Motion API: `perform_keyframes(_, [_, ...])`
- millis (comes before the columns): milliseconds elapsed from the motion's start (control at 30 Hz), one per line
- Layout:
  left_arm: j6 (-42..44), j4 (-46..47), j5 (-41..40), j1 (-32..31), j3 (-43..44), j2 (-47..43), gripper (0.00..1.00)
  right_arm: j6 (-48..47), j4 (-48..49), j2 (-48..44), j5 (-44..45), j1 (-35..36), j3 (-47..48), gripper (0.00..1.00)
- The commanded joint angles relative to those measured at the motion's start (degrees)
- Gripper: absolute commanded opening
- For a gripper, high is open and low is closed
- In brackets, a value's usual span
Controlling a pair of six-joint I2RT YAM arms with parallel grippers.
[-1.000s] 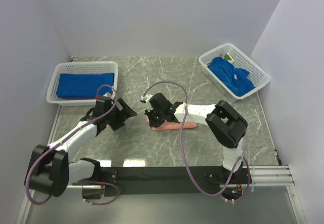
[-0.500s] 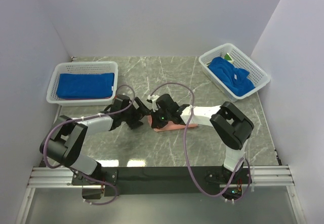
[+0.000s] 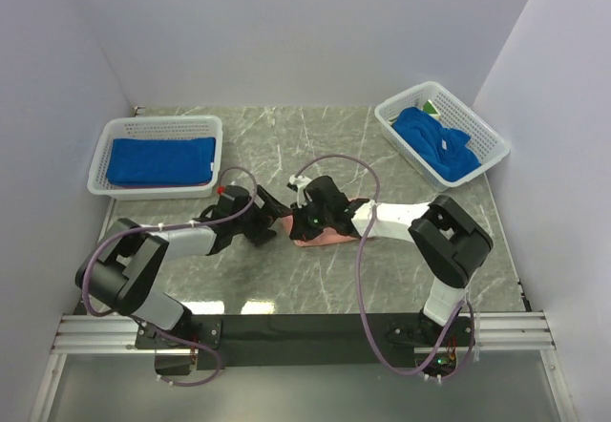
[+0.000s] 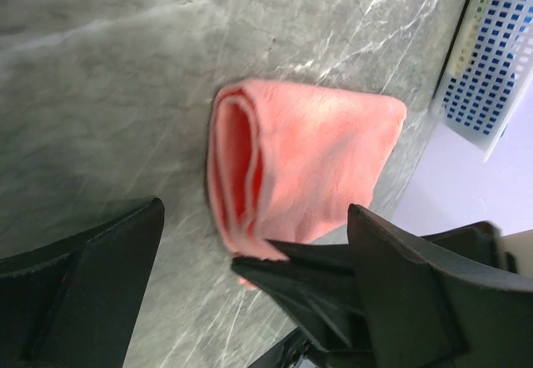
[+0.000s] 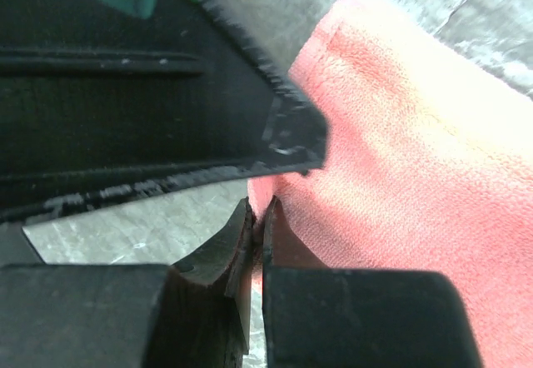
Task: Fold and stack the towels
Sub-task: Neatly place the folded towel into the bin
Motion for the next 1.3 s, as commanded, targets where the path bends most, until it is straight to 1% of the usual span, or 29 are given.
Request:
perform_keyframes(0, [-1.32, -3.77, -4.46, -0.45, -2.64, -1.81, 1.0, 0.96, 3.52, -2.67, -0.96, -0.83, -0.32, 0.0])
perform_keyframes(167, [-1.67, -4.38, -5.78, -0.45, -3.17, -4.1, 0.99, 1.75, 4.75, -2.84, -1.49, -0.83, -1.03, 0.0])
perform_keyframes(367, [-3.16, -2.1, -3.32, -1.15, -2.37, -0.15, 0.98, 2.63, 6.42, -3.8, -1.4, -1.0, -1.99, 0.0])
perform_keyframes(500, [-4.74, -1.49, -4.46, -3.78, -1.23, 2.57, 0.95, 4.21, 8.18, -4.86, -2.11, -1.44, -2.96, 0.0])
perform_keyframes(633, [-7.29, 0.97, -5.16, -5.11, -1.84, 4.94, 0.92, 5.27, 9.32, -6.0, -2.72, -2.06, -3.4, 0.0])
perform_keyframes(800, [-10.02, 3.87, -5.43, -5.37, -2.9, 6.71, 0.89, 5.53, 9.94, -6.62, -3.16, -2.06, -3.84, 0.0])
perform_keyframes(900, [-10.9, 4.93, -6.57, -5.37, -3.43, 7.06, 0.86, 5.71, 10.46, -6.71, -3.78, -2.15, -4.45, 0.0])
perform_keyframes(967, [-11.16, 5.28, -7.18, -5.37, -3.34, 6.88, 0.82, 5.62, 10.55, -6.71, -3.95, -2.15, -4.8, 0.0])
perform_keyframes(1067, [-10.9, 5.28, -7.45, -5.29, -2.99, 6.8, 0.72, 5.36, 10.47, -6.71, -4.3, -2.06, -5.16, 0.0])
perform_keyframes(1100, [-10.81, 5.11, -7.62, -5.37, -2.73, 6.8, 0.67, 5.1, 10.38, -6.71, -4.3, -2.06, -5.33, 0.0])
perform_keyframes(1167, [-10.37, 5.2, -7.89, -5.37, -2.64, 6.71, 0.62, 4.83, 10.38, -6.88, -4.3, -1.97, -5.51, 0.0])
perform_keyframes(1200, [-10.29, 5.11, -7.89, -5.37, -2.72, 6.71, 0.55, 4.57, 10.2, -6.97, -4.22, -1.97, -5.68, 0.0])
perform_keyframes(1267, [-10.46, 6.16, -7.71, -5.37, -3.16, 6.53, 0.48, 4.3, 10.11, -7.06, -4.22, -1.88, -5.77, 0.0])
